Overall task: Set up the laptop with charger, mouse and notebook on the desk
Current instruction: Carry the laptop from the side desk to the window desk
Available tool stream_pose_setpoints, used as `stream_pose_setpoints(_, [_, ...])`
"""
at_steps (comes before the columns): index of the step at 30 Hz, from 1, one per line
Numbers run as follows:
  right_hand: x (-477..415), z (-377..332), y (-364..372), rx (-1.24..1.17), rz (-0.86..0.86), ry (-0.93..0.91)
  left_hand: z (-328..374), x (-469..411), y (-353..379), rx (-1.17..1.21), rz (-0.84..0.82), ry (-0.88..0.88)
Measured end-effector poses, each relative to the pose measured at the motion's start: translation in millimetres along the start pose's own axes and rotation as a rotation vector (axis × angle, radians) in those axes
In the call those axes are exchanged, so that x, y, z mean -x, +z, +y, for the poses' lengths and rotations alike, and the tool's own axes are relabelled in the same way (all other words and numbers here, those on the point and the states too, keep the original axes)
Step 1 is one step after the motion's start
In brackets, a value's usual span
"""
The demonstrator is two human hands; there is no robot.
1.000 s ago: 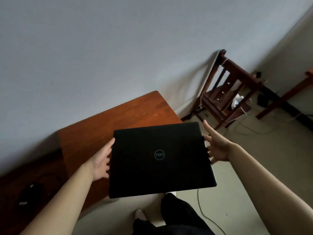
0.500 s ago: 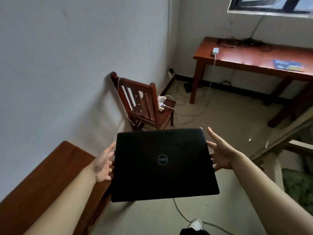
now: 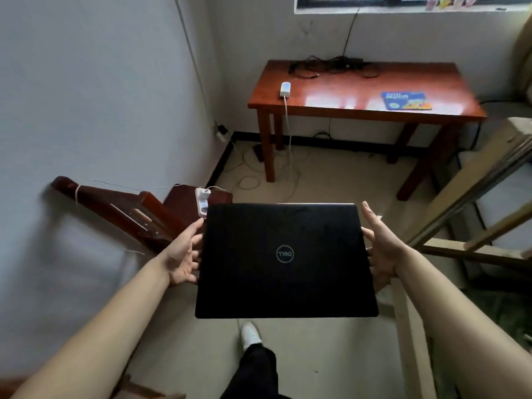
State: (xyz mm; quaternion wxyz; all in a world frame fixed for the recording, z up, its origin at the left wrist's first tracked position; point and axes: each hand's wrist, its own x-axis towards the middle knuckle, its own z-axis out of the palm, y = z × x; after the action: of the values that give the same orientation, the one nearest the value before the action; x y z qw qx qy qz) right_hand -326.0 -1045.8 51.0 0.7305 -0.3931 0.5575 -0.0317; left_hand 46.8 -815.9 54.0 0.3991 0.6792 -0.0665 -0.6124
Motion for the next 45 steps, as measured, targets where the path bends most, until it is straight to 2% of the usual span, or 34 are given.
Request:
stream_pose_setpoints(7, [-94,-113,-52,-0.026,0.123,0.003,147,-153,51,-0.126,-0.040,-0.023])
stream_pose_setpoints(14, [-156,-258,-100,-0.149,0.261,-0.001,326,-267,113,-0.218,-0.123,0.000])
stream_pose_setpoints(19, [-186,-331,-144,-0.215,0.346,-0.030,432,-329,168,-0.325,-0.161,0.043])
stream_pose_setpoints(27, [-284,-436,-233,-0.295,0.344,0.005,544,-448,250,-0.375,-0.162,0.013])
stream_pose_setpoints(33, [-392,-539,-301,-0.271,0.255,0.022,628,-533,299,-0.328,-0.019,-0.035])
stream_pose_setpoints(39, [-478,-641,-341,-0.205,0.196,0.049,691,-592,316,-0.232,0.117,-0.069])
stream_pose_setpoints(45, [-560,-686,-361,-0.117,0.122,0.170,715,-660,320,-0.201,0.210,-0.154])
